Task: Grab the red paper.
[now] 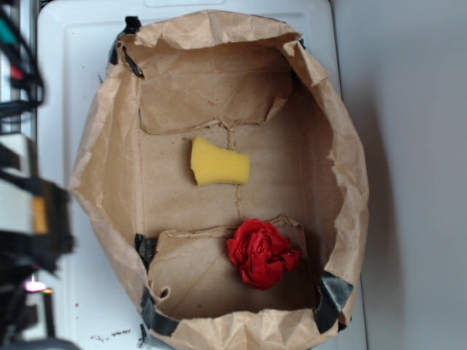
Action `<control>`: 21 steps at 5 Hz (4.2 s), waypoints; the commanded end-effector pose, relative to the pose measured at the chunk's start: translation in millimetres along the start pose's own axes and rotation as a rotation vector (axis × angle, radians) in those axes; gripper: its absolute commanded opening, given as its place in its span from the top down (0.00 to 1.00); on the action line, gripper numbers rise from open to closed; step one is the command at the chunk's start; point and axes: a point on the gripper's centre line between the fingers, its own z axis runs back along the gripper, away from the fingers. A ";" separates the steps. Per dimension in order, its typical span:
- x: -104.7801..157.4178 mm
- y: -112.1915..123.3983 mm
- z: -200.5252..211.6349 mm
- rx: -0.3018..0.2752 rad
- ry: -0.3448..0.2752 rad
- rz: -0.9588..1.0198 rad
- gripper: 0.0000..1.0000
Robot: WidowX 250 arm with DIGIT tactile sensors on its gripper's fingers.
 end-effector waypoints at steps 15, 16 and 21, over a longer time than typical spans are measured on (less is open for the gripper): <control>107.1 29.4 -64.3 -0.216 -0.246 -0.405 0.00; 103.5 29.1 -61.9 -0.180 -0.302 -0.496 0.00; 93.7 -3.3 -119.4 -0.109 -0.173 -0.713 0.00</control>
